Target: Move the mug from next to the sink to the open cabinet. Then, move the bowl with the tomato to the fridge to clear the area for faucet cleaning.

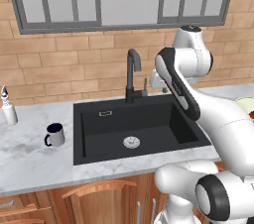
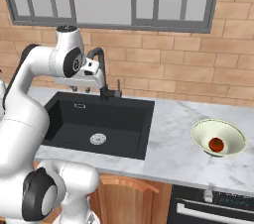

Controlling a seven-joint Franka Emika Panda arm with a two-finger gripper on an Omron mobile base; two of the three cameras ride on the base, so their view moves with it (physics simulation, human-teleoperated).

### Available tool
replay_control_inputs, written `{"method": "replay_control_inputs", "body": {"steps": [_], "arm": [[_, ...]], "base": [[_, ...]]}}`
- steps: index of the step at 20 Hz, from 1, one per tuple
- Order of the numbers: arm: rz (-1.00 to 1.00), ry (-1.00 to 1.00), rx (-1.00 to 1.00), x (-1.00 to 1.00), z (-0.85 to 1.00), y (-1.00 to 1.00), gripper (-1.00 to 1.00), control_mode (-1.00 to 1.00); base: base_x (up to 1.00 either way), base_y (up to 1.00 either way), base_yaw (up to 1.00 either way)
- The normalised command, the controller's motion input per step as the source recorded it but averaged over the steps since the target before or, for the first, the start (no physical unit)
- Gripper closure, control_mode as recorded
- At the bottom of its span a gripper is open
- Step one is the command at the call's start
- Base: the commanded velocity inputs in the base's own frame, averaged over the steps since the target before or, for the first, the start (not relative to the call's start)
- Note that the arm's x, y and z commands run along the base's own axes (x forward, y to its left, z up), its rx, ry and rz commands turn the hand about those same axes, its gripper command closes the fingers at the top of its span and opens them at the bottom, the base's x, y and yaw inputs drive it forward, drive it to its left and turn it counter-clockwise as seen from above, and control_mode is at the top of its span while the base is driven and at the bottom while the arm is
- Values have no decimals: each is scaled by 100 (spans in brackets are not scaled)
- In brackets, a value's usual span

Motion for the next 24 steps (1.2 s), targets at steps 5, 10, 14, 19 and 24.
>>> {"method": "replay_control_inputs", "body": {"steps": [5, 10, 14, 19, 24], "arm": [[0, 0, 0, -7, -10, -7, -100, -100], [-5, 0, 1, -41, -13, -27, -100, -100], [0, 0, 0, 0, 0, 0, -100, 100], [0, 0, 0, 0, 0, 0, -100, 100], [0, 0, 0, 0, 0, 0, -100, 100]], "base": [[0, 0, 0], [0, 0, 0], [-59, -78, -14], [-6, -100, -25], [0, -100, -26]]}}
